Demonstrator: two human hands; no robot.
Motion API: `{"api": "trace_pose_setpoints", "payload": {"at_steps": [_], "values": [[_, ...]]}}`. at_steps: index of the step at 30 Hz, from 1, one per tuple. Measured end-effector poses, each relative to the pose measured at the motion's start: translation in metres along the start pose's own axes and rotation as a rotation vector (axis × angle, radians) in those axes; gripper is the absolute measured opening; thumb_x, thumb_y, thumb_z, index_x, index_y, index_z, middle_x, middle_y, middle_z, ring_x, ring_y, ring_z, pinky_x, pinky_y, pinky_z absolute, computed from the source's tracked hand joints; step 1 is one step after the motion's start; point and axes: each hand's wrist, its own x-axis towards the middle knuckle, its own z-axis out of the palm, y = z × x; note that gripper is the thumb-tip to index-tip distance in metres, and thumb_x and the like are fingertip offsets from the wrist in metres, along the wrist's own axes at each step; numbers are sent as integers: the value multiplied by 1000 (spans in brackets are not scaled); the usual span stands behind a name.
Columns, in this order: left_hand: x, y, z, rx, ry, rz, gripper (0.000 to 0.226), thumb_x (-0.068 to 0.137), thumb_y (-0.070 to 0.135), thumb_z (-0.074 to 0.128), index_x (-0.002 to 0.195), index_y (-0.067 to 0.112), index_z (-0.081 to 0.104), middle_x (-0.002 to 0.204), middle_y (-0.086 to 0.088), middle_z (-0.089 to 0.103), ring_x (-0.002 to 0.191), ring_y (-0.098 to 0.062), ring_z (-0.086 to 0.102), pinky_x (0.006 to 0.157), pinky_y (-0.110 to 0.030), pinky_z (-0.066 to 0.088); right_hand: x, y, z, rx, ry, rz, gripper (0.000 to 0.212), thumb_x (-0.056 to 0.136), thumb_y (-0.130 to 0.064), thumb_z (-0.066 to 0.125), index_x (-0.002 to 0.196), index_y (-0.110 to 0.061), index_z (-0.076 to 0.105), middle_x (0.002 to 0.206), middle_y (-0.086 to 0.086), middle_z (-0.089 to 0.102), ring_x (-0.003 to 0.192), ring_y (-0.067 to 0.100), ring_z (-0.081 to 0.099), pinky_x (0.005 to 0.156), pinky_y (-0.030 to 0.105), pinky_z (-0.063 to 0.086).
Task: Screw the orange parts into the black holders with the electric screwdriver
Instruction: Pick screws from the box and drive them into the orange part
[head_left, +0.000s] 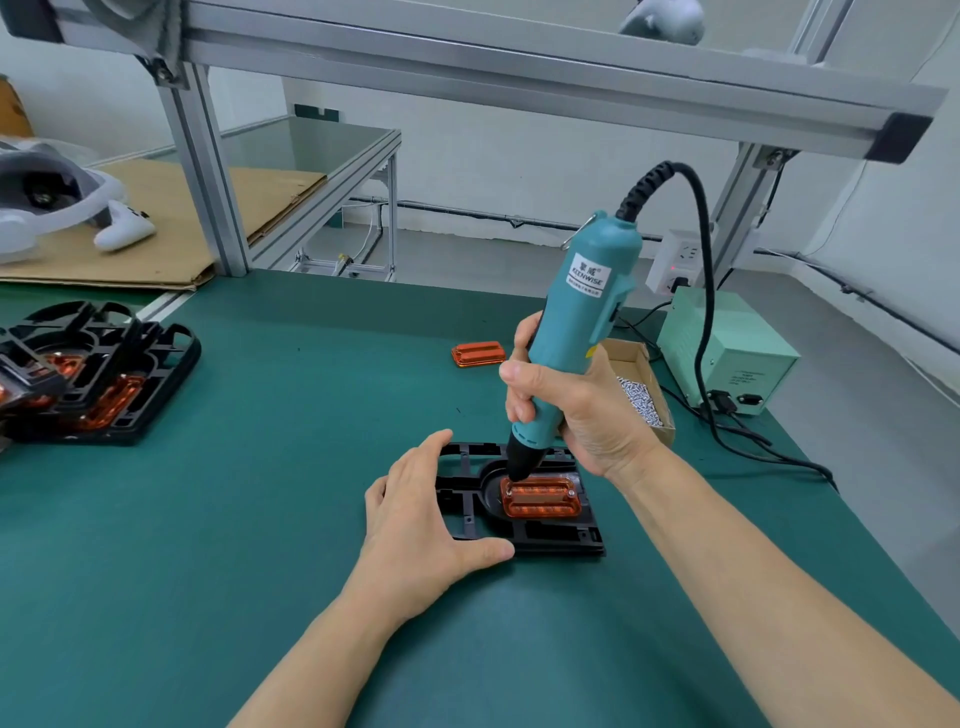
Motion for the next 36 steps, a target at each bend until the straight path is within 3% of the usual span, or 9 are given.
{"api": "trace_pose_setpoints", "payload": {"at_steps": [4,9,14,17,20,29,36], "values": [[0,2,0,9,1,7,114,56,48,85,146,35,16,139,19,28,110,12,17,110,-31,18,0,2,2,3,-16,-15,23,80,-2,64,74,-23,58,57,5,48,45,15,45,57,30,47],[-1,2,0,3,8,1,114,56,48,84,147,34,16,144,17,28,112,11,16,112,-32,19,0,-1,0,22,-62,6,25,80,0,65,82,-24,60,58,1,53,48,15,47,58,31,48],[-2,2,0,-10,10,-28,113,56,49,84,146,37,16,143,17,28,129,-6,15,112,-34,21,-6,0,-3,66,27,-15,26,79,-1,65,86,-27,62,64,2,52,49,16,48,58,31,48],[-2,2,-1,-5,12,-4,112,57,49,83,146,37,16,142,17,29,118,7,15,113,-34,20,-10,2,-7,85,91,-25,25,79,-2,65,86,-26,62,68,1,52,49,15,49,59,32,48],[-2,2,0,0,14,-1,112,57,48,84,146,36,16,142,17,30,116,9,15,113,-33,20,-12,2,-9,71,99,-20,25,80,-4,66,86,-28,63,68,-1,53,51,16,51,61,34,48],[-2,-1,3,-5,28,-27,114,55,50,84,146,38,17,144,17,30,131,-8,16,111,-32,22,-9,-3,-2,2,24,-12,23,82,-6,68,80,-28,61,60,-3,54,51,16,50,63,31,50],[-2,-1,2,8,40,15,112,56,50,83,146,36,18,142,17,31,118,6,16,112,-33,20,-12,-6,0,3,82,-33,18,81,-7,68,87,-22,60,62,-1,56,52,17,52,65,33,50]]}}
